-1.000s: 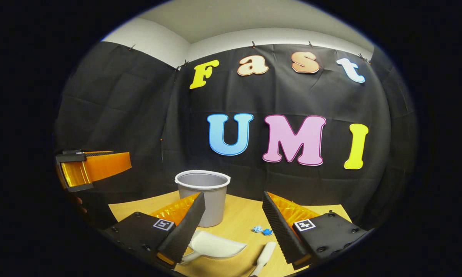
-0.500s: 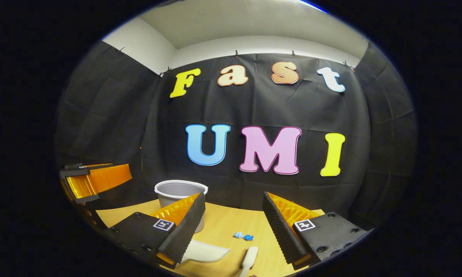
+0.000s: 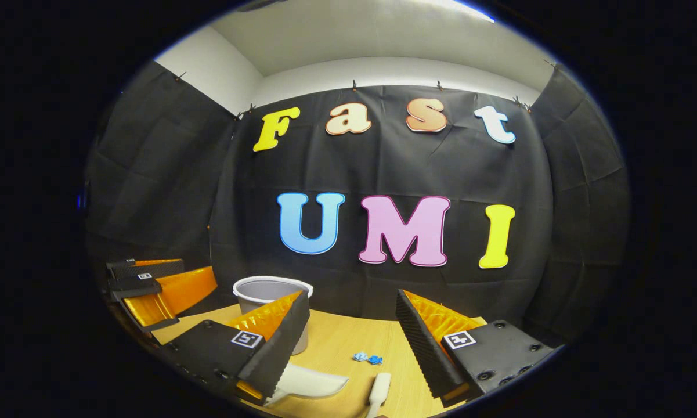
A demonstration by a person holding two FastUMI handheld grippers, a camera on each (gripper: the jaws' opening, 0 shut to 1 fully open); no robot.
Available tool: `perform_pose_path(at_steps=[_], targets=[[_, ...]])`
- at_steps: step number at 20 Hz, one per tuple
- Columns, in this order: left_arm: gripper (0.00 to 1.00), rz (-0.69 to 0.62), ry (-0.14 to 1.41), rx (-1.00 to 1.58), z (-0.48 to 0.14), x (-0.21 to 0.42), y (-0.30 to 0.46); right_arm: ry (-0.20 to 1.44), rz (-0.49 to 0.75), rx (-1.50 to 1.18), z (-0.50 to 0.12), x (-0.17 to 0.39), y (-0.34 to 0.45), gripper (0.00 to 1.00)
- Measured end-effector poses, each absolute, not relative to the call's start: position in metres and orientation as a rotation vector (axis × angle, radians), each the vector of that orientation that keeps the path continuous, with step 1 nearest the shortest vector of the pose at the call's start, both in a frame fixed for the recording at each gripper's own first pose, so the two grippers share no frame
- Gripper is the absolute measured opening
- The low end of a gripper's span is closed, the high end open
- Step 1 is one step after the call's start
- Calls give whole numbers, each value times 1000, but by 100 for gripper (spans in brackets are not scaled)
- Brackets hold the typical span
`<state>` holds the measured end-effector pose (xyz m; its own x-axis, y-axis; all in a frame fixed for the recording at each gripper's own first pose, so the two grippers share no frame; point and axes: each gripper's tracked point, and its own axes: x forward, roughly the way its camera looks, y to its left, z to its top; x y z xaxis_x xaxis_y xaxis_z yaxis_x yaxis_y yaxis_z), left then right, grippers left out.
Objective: Pick up the small broom and dustpan from the desktop, sweep the trash into the dustpan with the broom, and then empty the trash into the garbage bin.
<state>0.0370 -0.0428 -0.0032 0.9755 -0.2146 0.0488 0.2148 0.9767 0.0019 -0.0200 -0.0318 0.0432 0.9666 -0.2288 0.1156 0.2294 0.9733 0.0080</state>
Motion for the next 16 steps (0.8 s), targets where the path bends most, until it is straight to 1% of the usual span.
perform_pose_path(at_steps=[2, 7, 12, 16], targets=[[77, -270, -50, 1, -6, 38, -49, -126, -244, -23, 48, -20, -28, 96], [78, -331, -2, 28, -22, 43, -48, -137, -260, -38, 57, -22, -15, 97], [77, -345, 15, -39, -33, 49, -46, -117, -303, -82, 65, -29, -21, 97], [77, -375, 120, -46, -54, 57, -54, -99, -325, -108, 60, -27, -32, 97]])
